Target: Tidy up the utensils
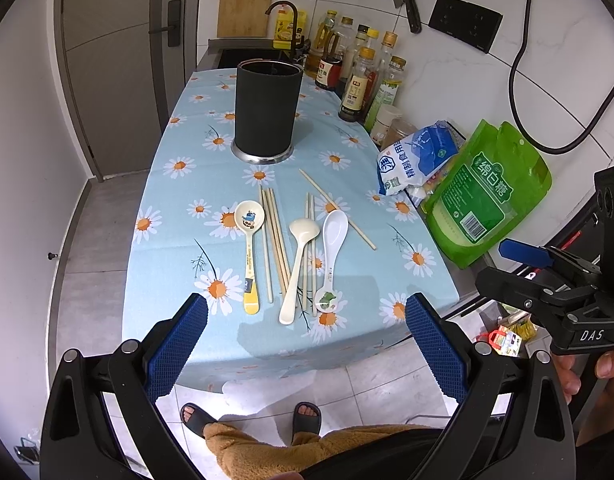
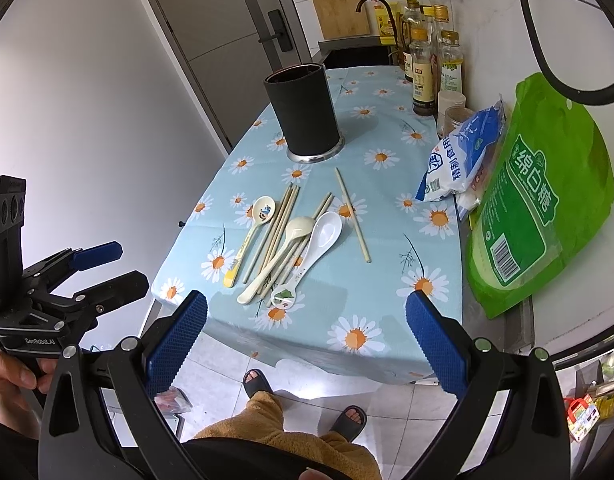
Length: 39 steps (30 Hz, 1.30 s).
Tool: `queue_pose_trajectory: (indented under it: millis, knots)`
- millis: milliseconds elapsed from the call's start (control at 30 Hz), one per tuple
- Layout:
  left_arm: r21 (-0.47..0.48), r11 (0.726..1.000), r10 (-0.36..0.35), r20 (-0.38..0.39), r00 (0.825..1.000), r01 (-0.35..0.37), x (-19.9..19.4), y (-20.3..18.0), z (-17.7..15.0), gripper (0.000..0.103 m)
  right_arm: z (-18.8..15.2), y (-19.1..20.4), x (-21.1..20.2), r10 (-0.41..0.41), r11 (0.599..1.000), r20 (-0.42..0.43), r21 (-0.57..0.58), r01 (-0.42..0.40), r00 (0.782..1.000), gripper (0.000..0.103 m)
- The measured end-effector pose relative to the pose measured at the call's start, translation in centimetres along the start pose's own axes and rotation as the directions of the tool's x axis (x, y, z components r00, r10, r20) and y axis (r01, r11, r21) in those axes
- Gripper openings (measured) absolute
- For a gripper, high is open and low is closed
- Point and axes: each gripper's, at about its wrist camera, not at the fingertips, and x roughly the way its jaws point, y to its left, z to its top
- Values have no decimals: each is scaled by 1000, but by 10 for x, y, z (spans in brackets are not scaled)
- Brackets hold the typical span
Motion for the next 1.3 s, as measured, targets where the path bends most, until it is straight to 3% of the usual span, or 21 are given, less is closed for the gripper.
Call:
queue_pose_trajectory:
  millis: [1033,1300]
  knots:
    - [-11,999,43,-34,999,-43,7,-3,2,96,-1,-15,7,41,999,-30,26,-40,999,99]
    - [-18,999,28,-86,996,-30,21,4,10,96,4,-33,31,141,986,-71,101,-134,987,97]
